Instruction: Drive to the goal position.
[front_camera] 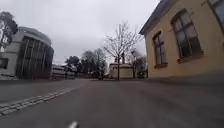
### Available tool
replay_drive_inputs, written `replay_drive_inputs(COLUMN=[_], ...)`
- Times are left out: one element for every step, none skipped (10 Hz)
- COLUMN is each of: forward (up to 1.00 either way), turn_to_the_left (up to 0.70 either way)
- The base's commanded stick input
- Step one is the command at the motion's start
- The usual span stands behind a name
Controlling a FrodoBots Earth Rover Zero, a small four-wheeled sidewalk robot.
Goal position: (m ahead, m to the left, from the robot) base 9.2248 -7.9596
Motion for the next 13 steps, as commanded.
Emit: replay_drive_inputs(forward=[1.00, 1.00, 1.00, 1.00, 1.00, 1.00, 1.00, 1.00, 1.00, 1.00, 1.00, 1.00, 1.00], turn_to_the_left=[0.00, 0.00, -0.06, -0.40, -0.40, -0.40, -0.40, -0.38, -0.02, 0.00, 0.00, 0.00, 0.00])
